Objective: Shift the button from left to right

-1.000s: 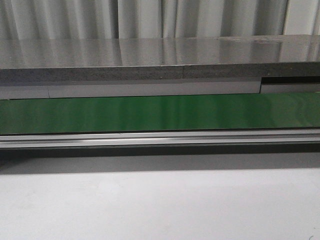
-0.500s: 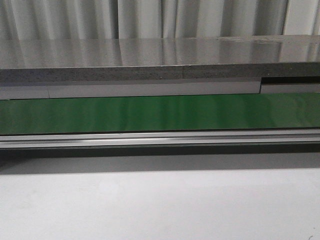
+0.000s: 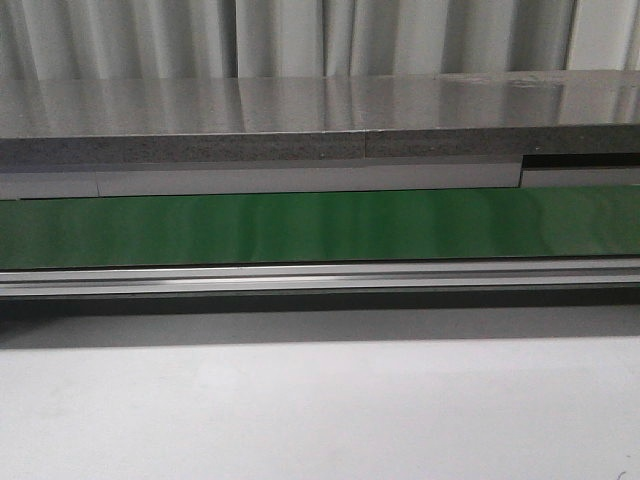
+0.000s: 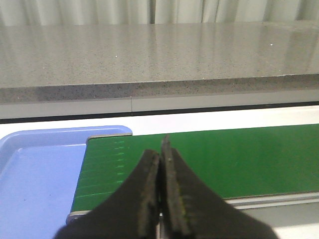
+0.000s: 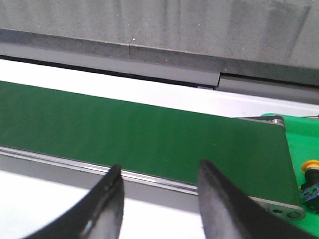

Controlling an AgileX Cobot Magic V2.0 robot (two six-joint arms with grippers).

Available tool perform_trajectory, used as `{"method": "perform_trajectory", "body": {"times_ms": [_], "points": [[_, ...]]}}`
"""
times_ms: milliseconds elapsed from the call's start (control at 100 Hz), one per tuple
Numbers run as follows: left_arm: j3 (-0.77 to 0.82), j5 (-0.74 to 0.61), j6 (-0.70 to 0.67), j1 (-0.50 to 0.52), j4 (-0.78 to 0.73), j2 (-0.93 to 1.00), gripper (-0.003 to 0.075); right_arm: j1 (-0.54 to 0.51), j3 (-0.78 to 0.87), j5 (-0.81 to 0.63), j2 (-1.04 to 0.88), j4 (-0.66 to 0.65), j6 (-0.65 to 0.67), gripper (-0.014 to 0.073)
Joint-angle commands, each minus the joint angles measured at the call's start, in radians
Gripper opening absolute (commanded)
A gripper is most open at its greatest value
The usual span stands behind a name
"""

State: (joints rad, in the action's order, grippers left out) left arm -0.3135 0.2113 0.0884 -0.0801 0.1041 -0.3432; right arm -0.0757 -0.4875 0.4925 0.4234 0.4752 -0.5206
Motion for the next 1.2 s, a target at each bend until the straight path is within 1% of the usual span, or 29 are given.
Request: {"method": "perform_trajectory", "body": {"times_ms": [0,230,380,420,1190], "points": [[-0.030,-0.090,0.001,-0.008,0.010,-0.006,-0.0020,0.001,-0.027,-0.059,-0.007,0.024,-0.001,0.0278],[-0.030,-0.090,0.001,-0.008,0.010,-0.006,-0.0020,0.001,-0.027,-0.054,-0.007,0.024,-0.001,0.0080],[-0.030,-0.090,0.001,-0.008,0.010,-0.006,-0.0020,0.001,-0.027,-0.054,-0.007,0.024,-0.001,-0.0074],[-0.030,-0.090,0.001,-0.008,0.010,-0.006,-0.0020,0.001,-0.027,-0.054,-0.007,0.028,-0.001,-0.0064],[-0.030,-0.090,0.001,-0.008,0.010,-0.006,-0.0020,0.001,-0.027,-0.058,-0.007,0.038,-0.001,-0.0067]]}}
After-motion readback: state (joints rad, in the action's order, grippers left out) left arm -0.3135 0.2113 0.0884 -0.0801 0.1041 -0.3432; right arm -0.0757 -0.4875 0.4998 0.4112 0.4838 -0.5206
